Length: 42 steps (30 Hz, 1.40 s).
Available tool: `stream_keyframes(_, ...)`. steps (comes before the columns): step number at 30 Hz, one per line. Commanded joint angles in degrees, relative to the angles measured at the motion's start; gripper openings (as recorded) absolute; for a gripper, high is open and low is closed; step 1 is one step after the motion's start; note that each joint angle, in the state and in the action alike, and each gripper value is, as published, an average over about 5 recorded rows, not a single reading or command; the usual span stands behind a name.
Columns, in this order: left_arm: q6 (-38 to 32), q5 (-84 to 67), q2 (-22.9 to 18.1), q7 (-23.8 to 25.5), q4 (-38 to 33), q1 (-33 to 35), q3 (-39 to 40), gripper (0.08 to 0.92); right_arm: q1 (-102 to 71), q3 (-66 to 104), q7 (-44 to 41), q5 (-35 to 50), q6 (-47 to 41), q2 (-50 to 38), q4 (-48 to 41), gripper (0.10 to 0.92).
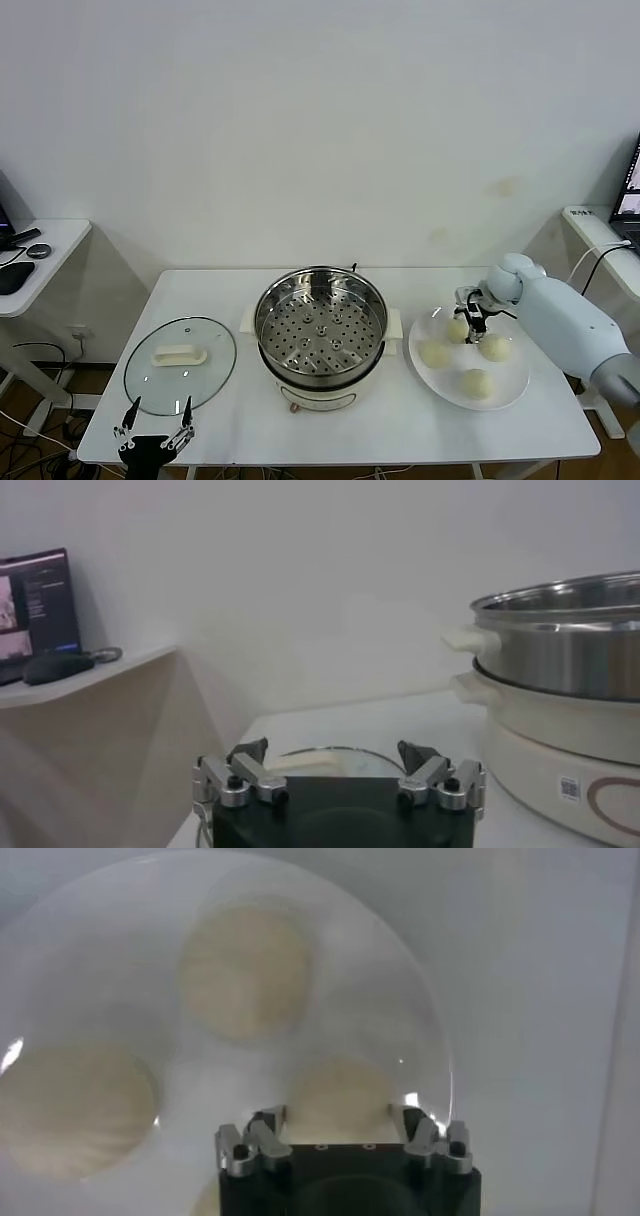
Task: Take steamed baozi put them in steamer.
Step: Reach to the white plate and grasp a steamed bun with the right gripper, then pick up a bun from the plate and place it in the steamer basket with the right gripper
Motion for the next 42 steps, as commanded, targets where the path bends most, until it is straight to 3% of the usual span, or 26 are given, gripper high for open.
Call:
stream_keyframes(1,0.0,0.0,0.1,0.0,-0.1,0.0,0.0,0.823,0.3,-0.3,-0.1,0.1,-0.4,0.1,-0.1,0.591)
stream_keyframes(10,0.1,-0.3,0.3,0.1,0.1,-0.7,0.3,0.823,3.8,-4.3,-1.1,5.4,-1.9,-4.2,6.4,0.484)
stream_keyframes(20,0.9,-2.1,2.0,0.3,1.1,-3.2,0.3,0.823,27.1,-18.7,-2.2,21.5,-2.9,-11.9,22.1,0.449)
stream_keyframes(31,1.4,-3.5,3.1,0.5,1.7,-4.0,-0.2,0.823,44.5,-33.9,-2.2,38.2,9.0,1.7,23.5,0.450)
stream_keyframes(42,1.4,-3.5,2.1,0.4,2.1,-3.9,-1.3,0.823,40.8,-38.4,0.3,28.7,24.5,18.1,20.6,0.458)
